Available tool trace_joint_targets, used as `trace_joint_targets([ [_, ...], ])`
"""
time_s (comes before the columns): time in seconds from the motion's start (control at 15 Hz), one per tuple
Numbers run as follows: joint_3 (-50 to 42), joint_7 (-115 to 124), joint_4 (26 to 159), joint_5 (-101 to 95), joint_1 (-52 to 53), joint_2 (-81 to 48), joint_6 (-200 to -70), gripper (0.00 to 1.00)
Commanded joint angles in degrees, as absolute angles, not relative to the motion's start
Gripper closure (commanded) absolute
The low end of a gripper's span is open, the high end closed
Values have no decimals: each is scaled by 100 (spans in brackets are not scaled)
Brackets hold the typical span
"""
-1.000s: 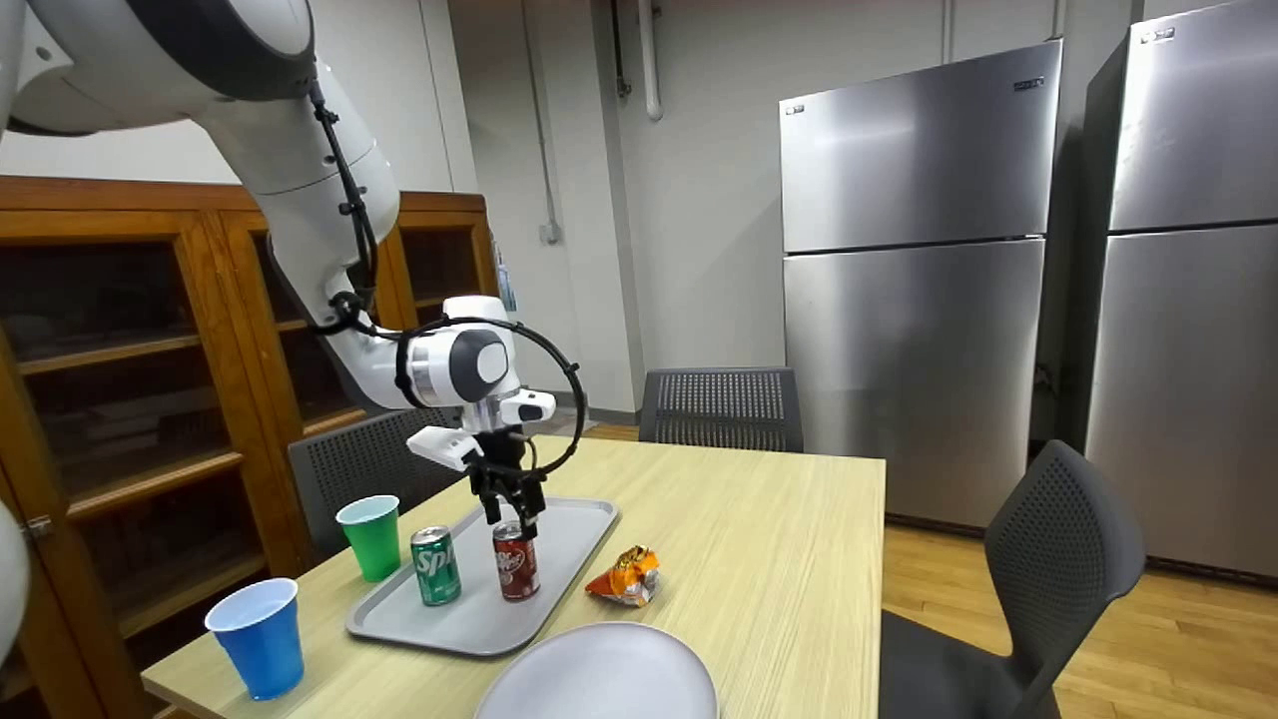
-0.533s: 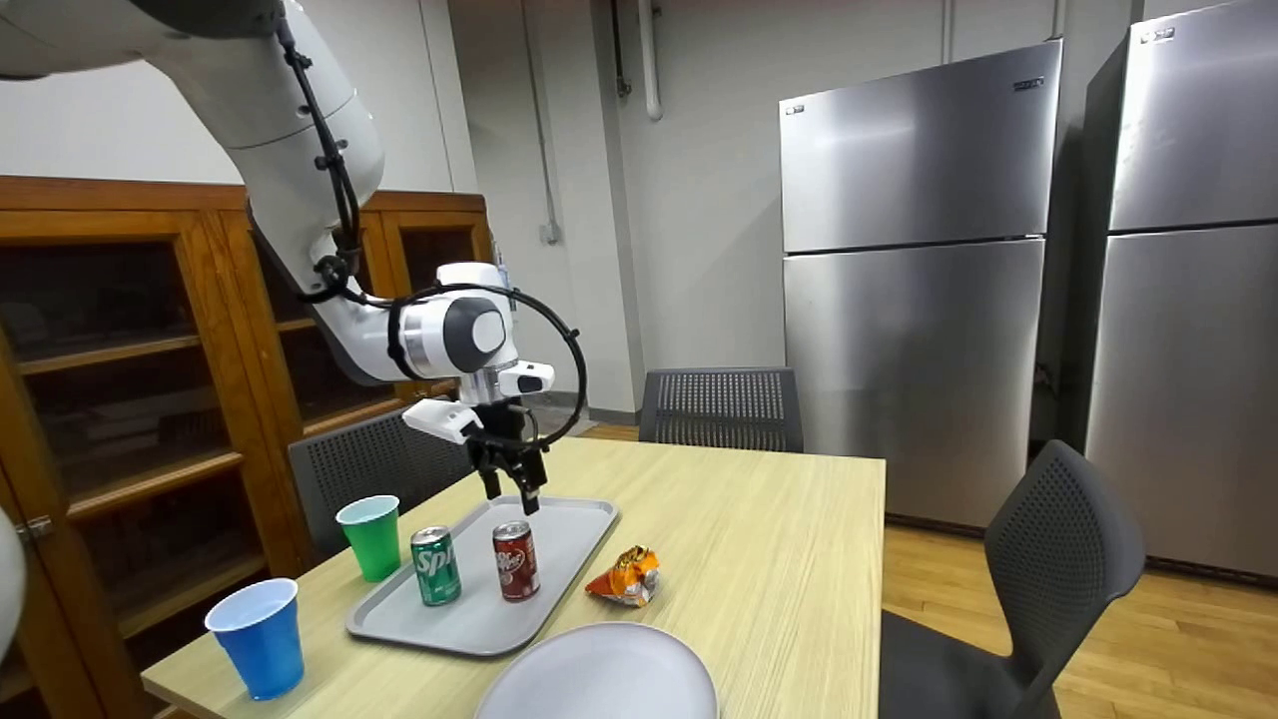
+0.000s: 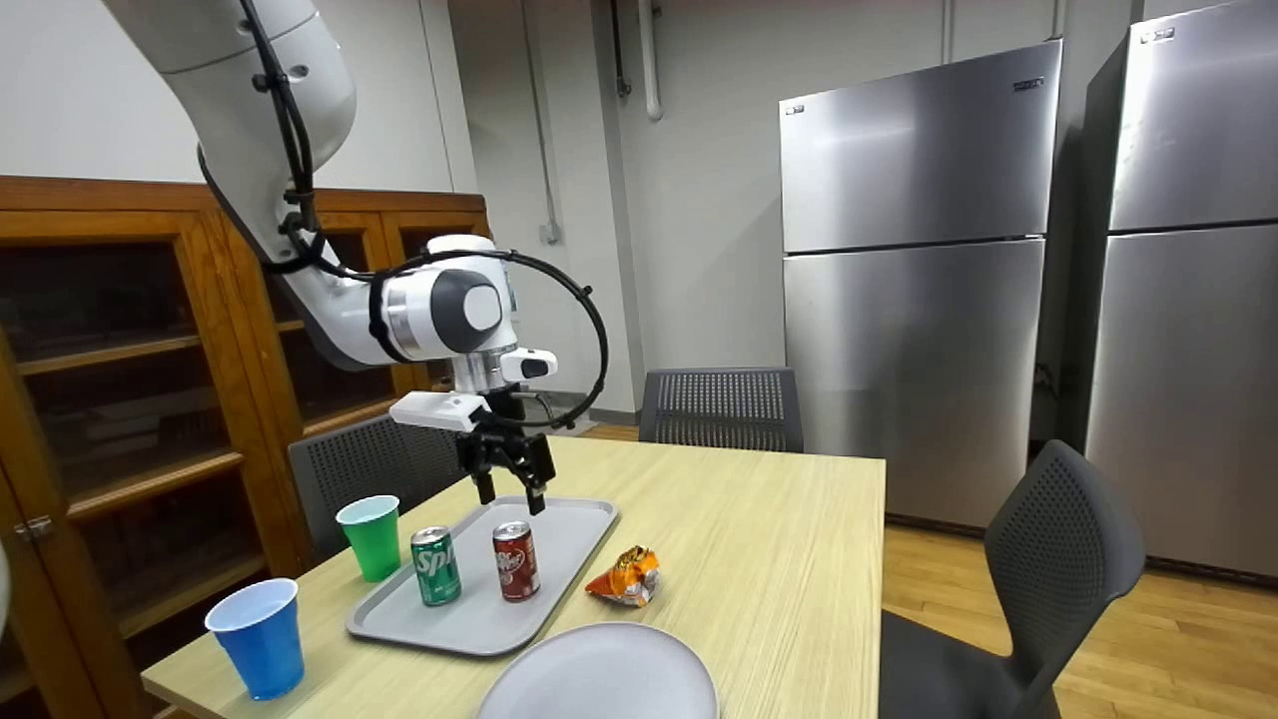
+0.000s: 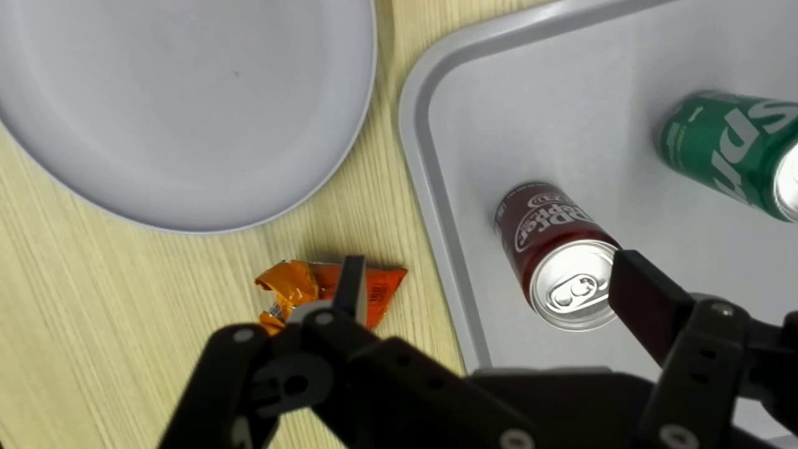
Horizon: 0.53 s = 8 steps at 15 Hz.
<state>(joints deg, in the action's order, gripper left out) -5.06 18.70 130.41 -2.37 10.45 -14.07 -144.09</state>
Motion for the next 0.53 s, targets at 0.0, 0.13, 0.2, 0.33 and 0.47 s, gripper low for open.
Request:
trace_joint_targets([
  [0.0,-374,1250,13650,-327,649,-681,-14165,0],
  [0.13,-408,1137,13832,-453,543,-485,-14108,0],
  [0.2,-391,996,13928,-438,466,-376,-14065,0],
  [0.33,-358,670,14165,-373,350,-118,-14020,0],
  [0.47,-343,416,14346,-330,282,102,-13945,0],
])
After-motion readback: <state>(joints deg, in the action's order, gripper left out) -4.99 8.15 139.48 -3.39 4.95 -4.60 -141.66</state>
